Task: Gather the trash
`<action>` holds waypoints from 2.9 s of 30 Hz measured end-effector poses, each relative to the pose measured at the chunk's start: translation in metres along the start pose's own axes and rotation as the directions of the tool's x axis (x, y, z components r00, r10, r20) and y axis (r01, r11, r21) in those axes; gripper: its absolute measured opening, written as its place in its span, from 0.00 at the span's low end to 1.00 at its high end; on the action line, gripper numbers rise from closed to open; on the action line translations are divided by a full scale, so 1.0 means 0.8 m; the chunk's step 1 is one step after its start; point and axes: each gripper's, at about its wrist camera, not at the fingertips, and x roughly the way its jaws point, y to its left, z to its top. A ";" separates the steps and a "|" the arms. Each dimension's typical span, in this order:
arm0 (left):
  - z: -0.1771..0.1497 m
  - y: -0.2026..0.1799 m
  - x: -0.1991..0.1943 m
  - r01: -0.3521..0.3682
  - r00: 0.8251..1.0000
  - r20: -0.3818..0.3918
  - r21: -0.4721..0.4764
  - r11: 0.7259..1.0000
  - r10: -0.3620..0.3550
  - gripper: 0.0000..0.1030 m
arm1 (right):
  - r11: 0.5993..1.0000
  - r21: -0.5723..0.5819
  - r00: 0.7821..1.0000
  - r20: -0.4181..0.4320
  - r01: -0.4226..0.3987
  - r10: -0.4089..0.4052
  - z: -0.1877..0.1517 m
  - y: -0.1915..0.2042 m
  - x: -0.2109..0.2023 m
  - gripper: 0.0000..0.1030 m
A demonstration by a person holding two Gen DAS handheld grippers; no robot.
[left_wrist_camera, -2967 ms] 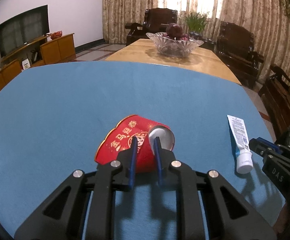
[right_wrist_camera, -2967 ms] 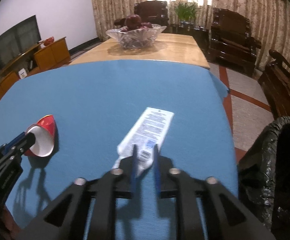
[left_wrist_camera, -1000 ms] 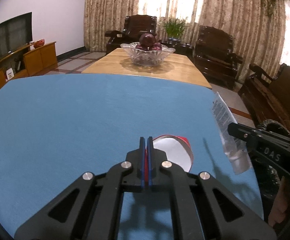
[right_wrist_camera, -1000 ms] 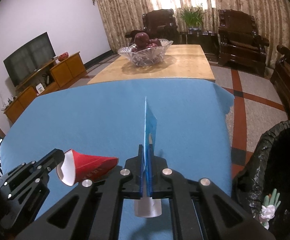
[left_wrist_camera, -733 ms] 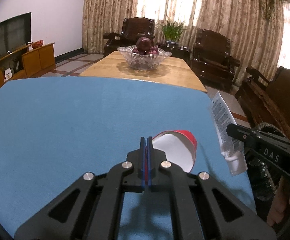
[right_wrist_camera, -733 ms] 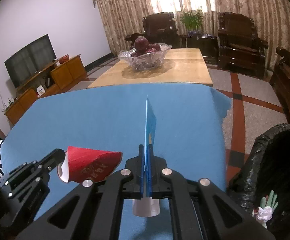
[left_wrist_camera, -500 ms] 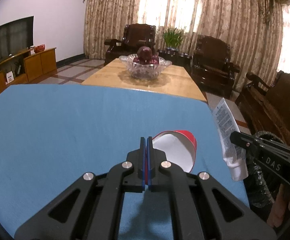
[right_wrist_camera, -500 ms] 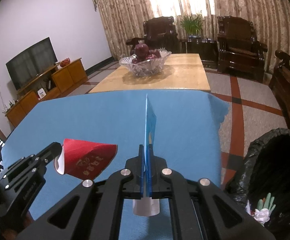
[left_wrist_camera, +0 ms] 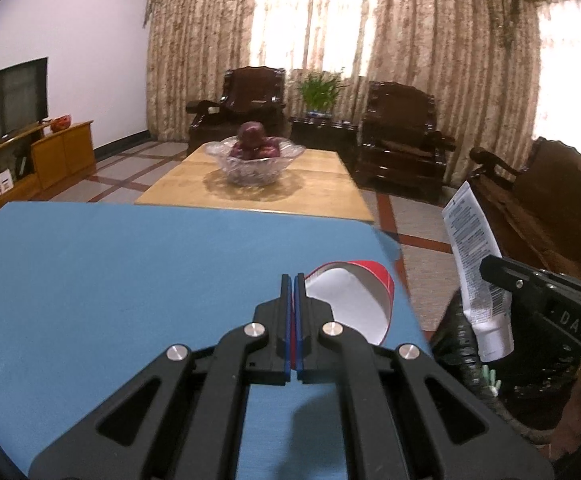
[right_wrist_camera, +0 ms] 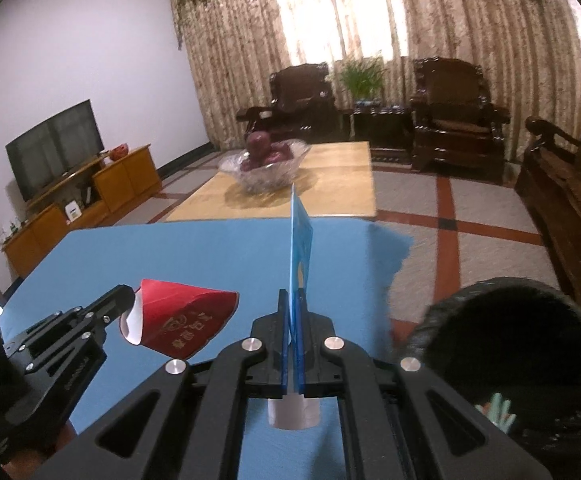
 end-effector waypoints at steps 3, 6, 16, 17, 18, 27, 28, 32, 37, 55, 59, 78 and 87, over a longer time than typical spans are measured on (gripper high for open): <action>0.003 -0.027 -0.002 0.034 0.999 0.006 0.013 0.999 -0.034 0.00 | 0.999 0.016 0.999 0.018 0.028 -0.028 0.002 -0.024 -0.023 0.03; 0.006 -0.061 -0.002 0.078 0.997 0.013 0.028 0.997 -0.078 0.00 | 0.997 0.024 0.997 0.029 0.075 -0.076 0.000 -0.052 -0.045 0.03; 0.002 -0.189 0.009 0.244 0.970 0.000 0.093 0.965 -0.245 0.00 | 0.966 0.104 0.970 0.038 0.236 -0.241 -0.011 -0.158 -0.106 0.03; 0.000 -0.202 0.012 0.258 0.966 -0.007 0.099 0.961 -0.258 0.00 | 0.963 0.108 0.967 0.037 0.247 -0.252 -0.012 -0.165 -0.109 0.03; -0.002 -0.212 0.016 0.268 0.963 -0.014 0.105 0.958 -0.268 0.00 | 0.960 0.111 0.964 0.036 0.257 -0.262 -0.014 -0.171 -0.112 0.03; -0.035 -0.286 0.044 0.343 0.939 -0.093 0.169 0.924 -0.332 0.00 | 0.937 0.145 0.948 -0.025 0.318 -0.318 -0.048 -0.217 -0.109 0.03; -0.039 -0.289 0.046 0.348 0.937 -0.100 0.173 0.921 -0.335 0.00 | 0.934 0.151 0.946 -0.031 0.323 -0.322 -0.051 -0.222 -0.108 0.03; -0.049 -0.297 0.054 0.356 0.933 -0.121 0.184 0.916 -0.338 0.00 | 0.927 0.169 0.942 -0.050 0.334 -0.331 -0.062 -0.232 -0.104 0.03; -0.055 -0.300 0.062 0.361 0.930 -0.143 0.188 0.914 -0.338 0.01 | 0.923 0.181 0.941 -0.067 0.339 -0.332 -0.071 -0.242 -0.101 0.03; -0.052 -0.289 0.064 0.360 0.928 -0.168 0.161 0.919 -0.334 0.56 | 0.900 0.187 0.920 -0.079 0.393 -0.385 -0.079 -0.247 -0.103 0.61; -0.046 -0.266 0.055 0.326 0.941 -0.150 0.152 0.933 -0.304 0.66 | 0.899 0.194 0.920 -0.064 0.391 -0.386 -0.075 -0.241 -0.105 0.86; -0.014 -0.144 -0.014 0.112 0.993 -0.045 0.137 0.984 -0.107 0.93 | 0.950 0.089 0.954 -0.014 0.299 -0.299 -0.040 -0.148 -0.098 0.94; -0.010 -0.120 -0.047 0.078 0.997 -0.027 0.114 0.990 -0.075 0.93 | 0.966 0.039 0.966 0.017 0.257 -0.258 -0.023 -0.107 -0.112 0.94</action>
